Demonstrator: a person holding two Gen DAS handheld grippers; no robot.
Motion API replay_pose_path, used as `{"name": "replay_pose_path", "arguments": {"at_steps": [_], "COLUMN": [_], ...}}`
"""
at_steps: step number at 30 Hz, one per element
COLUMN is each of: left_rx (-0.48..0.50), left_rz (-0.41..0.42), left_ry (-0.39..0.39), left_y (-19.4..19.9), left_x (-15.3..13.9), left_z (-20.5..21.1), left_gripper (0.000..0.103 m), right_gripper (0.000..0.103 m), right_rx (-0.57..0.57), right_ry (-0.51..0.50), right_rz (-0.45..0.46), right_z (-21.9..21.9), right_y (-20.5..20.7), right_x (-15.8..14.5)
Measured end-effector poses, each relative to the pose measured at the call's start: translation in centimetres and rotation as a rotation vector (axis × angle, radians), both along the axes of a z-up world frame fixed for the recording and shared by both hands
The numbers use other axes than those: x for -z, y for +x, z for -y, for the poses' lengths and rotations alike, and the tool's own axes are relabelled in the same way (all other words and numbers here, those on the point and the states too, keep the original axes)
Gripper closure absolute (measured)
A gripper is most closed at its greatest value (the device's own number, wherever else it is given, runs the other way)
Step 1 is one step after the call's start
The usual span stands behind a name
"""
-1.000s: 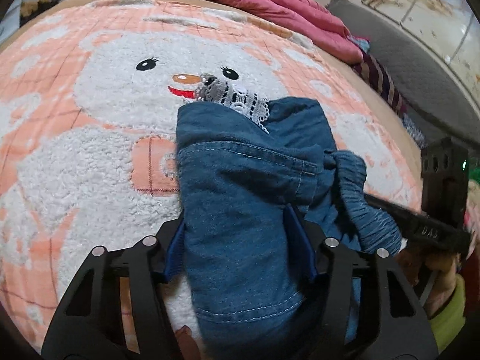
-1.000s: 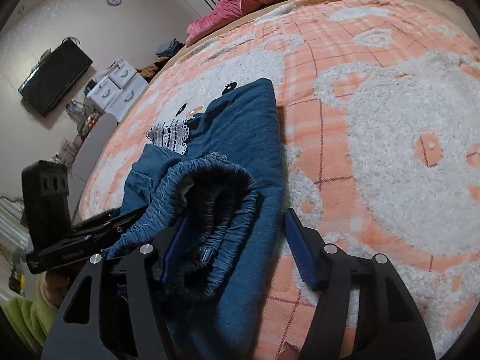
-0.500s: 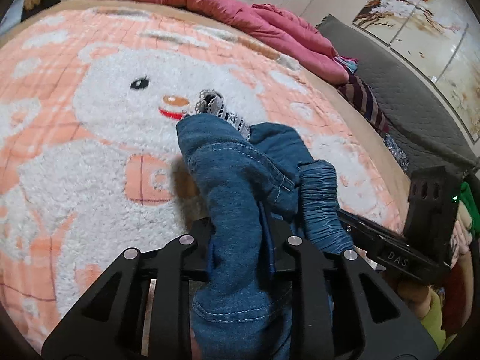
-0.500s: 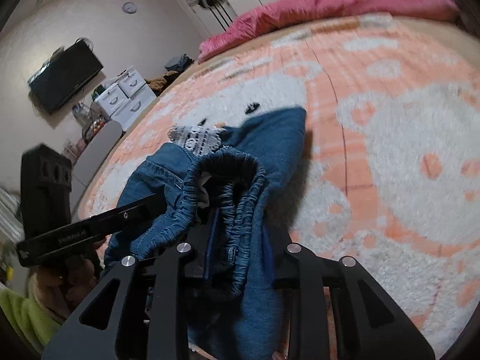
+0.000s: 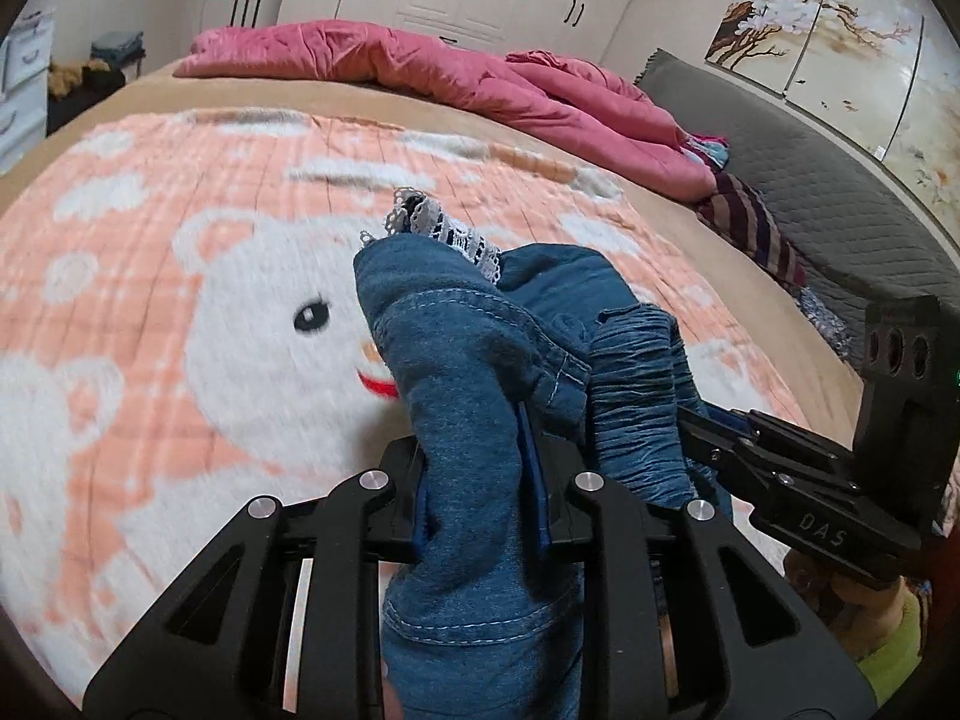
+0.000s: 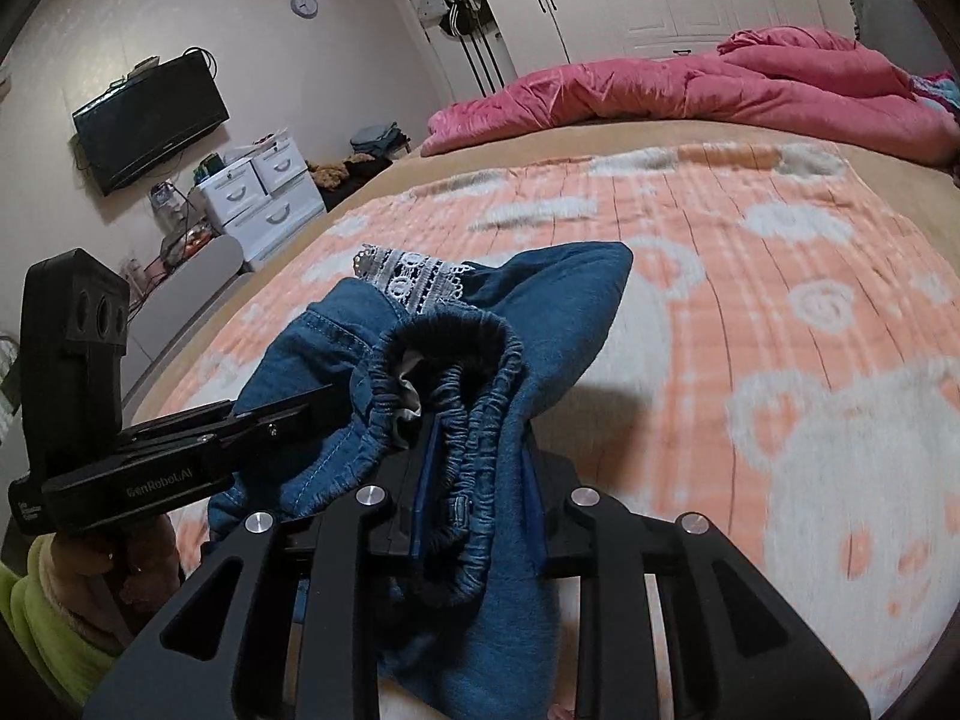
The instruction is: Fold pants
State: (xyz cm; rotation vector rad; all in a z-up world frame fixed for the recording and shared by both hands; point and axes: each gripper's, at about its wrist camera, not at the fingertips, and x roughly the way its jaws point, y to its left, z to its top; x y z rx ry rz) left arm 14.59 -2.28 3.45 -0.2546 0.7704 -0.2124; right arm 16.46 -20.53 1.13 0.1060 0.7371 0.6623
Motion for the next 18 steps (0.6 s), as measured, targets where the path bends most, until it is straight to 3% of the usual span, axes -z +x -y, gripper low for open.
{"name": "replay_pose_path", "arguments": {"at_steps": [7, 18], "left_rx": [-0.001, 0.01], "left_rz": [-0.003, -0.07], "left_ry": [0.033, 0.055], "left_y": [3.2, 6.2], "left_x": [0.0, 3.5], "left_z": [-0.7, -1.1], "left_gripper": [0.087, 0.087], "right_gripper": [0.08, 0.08], "right_rx": [0.008, 0.031], "right_ry": [-0.02, -0.054], "right_rz": [-0.005, -0.083], "right_z": [-1.5, -2.0], "right_y": [3.7, 7.0], "right_x": [0.0, 3.3]}}
